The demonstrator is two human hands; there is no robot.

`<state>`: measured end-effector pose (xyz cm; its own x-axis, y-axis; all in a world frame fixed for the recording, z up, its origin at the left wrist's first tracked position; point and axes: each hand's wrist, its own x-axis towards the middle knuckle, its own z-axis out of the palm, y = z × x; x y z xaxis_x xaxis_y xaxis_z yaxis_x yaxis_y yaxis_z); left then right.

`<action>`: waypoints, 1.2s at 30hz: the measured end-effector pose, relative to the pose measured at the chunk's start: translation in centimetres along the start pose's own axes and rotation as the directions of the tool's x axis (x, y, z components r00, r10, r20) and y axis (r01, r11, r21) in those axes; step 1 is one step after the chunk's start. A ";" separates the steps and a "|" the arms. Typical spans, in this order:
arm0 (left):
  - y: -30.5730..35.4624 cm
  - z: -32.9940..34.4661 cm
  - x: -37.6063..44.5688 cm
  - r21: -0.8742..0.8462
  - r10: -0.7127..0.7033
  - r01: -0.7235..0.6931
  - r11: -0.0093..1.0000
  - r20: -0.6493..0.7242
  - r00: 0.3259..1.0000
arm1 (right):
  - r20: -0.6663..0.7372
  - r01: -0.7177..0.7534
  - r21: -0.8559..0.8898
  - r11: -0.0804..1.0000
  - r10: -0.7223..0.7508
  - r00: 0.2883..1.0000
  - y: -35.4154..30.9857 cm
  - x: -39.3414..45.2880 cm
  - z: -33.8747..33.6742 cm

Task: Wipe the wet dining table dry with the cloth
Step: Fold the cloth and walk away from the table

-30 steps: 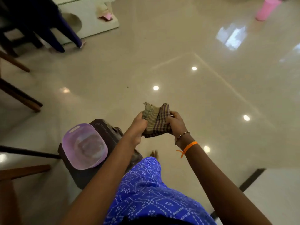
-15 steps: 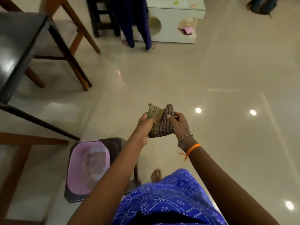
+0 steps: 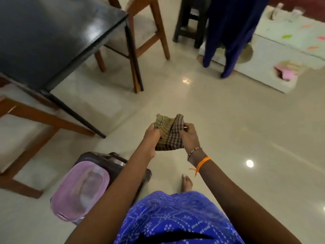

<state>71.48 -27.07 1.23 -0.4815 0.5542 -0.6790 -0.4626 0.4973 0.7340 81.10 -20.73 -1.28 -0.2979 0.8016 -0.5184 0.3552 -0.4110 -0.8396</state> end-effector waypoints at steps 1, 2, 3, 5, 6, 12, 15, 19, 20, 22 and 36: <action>0.9 0.2 0.7 -0.040 0.008 -0.010 0.999 -0.037 0.999 | 0.045 0.012 -0.026 1.000 -0.011 0.999 -1.0 1.5 0.2; 1.7 0.3 1.4 -0.079 0.005 -0.011 0.997 -0.071 0.997 | 0.078 0.020 -0.053 0.998 -0.016 0.997 -1.9 2.9 0.5; 2.2 0.3 2.1 -0.124 -0.002 -0.011 0.992 -0.105 0.995 | 0.107 0.029 -0.067 0.997 -0.021 0.994 -2.6 4.2 0.9; 2.9 -0.1 3.4 -0.206 0.002 -0.037 0.978 -0.168 0.986 | 0.160 0.043 -0.055 0.998 -0.033 0.987 -3.7 6.2 2.2; 3.2 -0.6 4.1 -0.239 0.003 -0.053 0.970 -0.203 0.979 | 0.198 0.044 -0.057 0.997 -0.032 0.980 -4.1 7.2 3.1; 5.7 -5.0 9.0 -0.325 -0.074 -0.072 0.943 -0.415 0.907 | 0.419 0.092 -0.185 0.978 -0.007 0.908 -6.9 12.7 10.4; 7.8 -8.0 11.5 -0.341 -0.111 -0.062 0.938 -0.464 0.879 | 0.478 0.127 -0.250 0.960 0.008 0.878 -8.4 15.2 14.8; 10.7 -12.8 14.2 -0.444 -0.133 -0.106 0.890 -0.475 0.870 | 0.538 0.174 -0.325 0.930 0.030 0.842 -11.2 17.6 21.3; 11.3 -13.7 14.5 -0.453 -0.119 -0.134 0.881 -0.486 0.866 | 0.552 0.198 -0.335 0.921 0.022 0.834 -11.8 17.9 22.5; 12.2 -15.8 15.1 -0.465 -0.105 -0.168 0.869 -0.505 0.857 | 0.582 0.234 -0.371 0.898 0.029 0.812 -13.0 18.3 25.2; 8.4 -24.0 12.7 -0.765 -0.483 -0.314 0.562 -0.612 0.627 | 0.892 0.588 -0.444 0.676 0.269 0.364 -12.1 15.0 39.0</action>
<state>43.57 -31.90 -1.63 -0.5339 -0.3009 -0.7902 -0.6785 -0.4053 0.6127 37.77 -20.63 -5.24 -0.8030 -0.2061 -0.5592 0.4581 0.3867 -0.8004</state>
